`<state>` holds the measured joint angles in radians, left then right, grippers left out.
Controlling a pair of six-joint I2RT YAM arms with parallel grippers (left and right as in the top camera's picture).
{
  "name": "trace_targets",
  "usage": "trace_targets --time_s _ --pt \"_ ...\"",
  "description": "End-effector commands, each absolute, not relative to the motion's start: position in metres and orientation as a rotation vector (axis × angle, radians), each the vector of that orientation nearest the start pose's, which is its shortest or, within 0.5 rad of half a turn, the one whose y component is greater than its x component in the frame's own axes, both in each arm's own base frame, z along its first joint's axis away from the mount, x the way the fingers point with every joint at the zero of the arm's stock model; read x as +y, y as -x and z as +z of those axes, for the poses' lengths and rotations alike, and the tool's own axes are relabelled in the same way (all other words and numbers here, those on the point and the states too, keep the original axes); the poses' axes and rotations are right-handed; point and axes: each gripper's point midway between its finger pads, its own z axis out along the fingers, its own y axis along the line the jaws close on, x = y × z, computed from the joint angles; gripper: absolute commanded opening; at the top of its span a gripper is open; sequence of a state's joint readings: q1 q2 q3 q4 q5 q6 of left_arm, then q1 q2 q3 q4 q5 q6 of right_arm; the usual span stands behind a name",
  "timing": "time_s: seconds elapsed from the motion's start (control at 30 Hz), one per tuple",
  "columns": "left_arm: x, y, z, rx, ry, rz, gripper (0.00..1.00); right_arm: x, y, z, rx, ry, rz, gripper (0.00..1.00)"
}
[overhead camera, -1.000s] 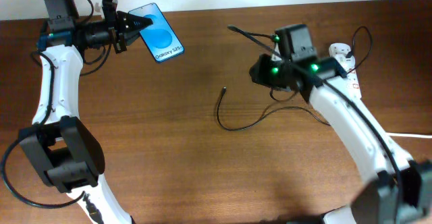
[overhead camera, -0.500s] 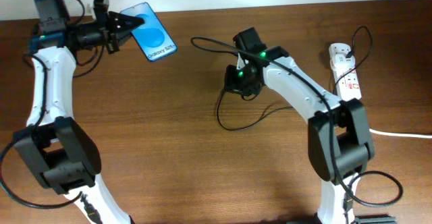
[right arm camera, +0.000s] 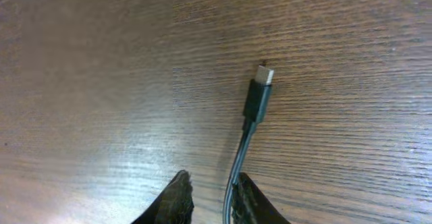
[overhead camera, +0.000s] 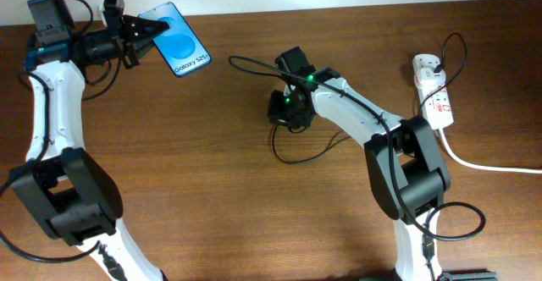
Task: Plug charger to phone and switch on socket
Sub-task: 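Lower the right gripper and grasp the black cable's USB-C plug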
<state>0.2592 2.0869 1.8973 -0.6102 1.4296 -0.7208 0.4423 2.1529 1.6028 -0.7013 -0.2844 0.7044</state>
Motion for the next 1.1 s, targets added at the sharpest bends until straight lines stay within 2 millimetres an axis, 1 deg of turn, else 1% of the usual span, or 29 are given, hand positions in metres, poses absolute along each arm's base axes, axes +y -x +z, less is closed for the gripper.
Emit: trace_targets --time_s 0.0,0.1,0.5,0.6,0.8,1.07 --pt "-0.046 -0.489 0.308 2.082 0.223 -1.917 0.00 0.246 -0.421 0.028 2.926 -0.378 0.562 0.21" --pt "-0.046 -0.489 0.308 2.082 0.223 -1.917 0.00 0.243 -0.423 0.027 2.921 -0.383 0.539 0.20" --pt "-0.046 -0.489 0.308 2.082 0.223 -1.917 0.00 0.235 -0.427 0.025 2.898 -0.421 0.470 0.19" --pt "-0.046 -0.489 0.308 2.082 0.223 -1.917 0.00 0.236 -0.429 0.020 2.900 -0.423 0.470 0.20" --pt "-0.046 -0.489 0.308 2.082 0.223 -1.917 0.00 0.240 -0.428 -0.001 2.923 -0.430 0.468 0.20" --pt "-0.046 -0.489 0.308 2.082 0.223 -1.917 0.00 0.244 -0.427 -0.002 2.922 -0.416 0.472 0.20"
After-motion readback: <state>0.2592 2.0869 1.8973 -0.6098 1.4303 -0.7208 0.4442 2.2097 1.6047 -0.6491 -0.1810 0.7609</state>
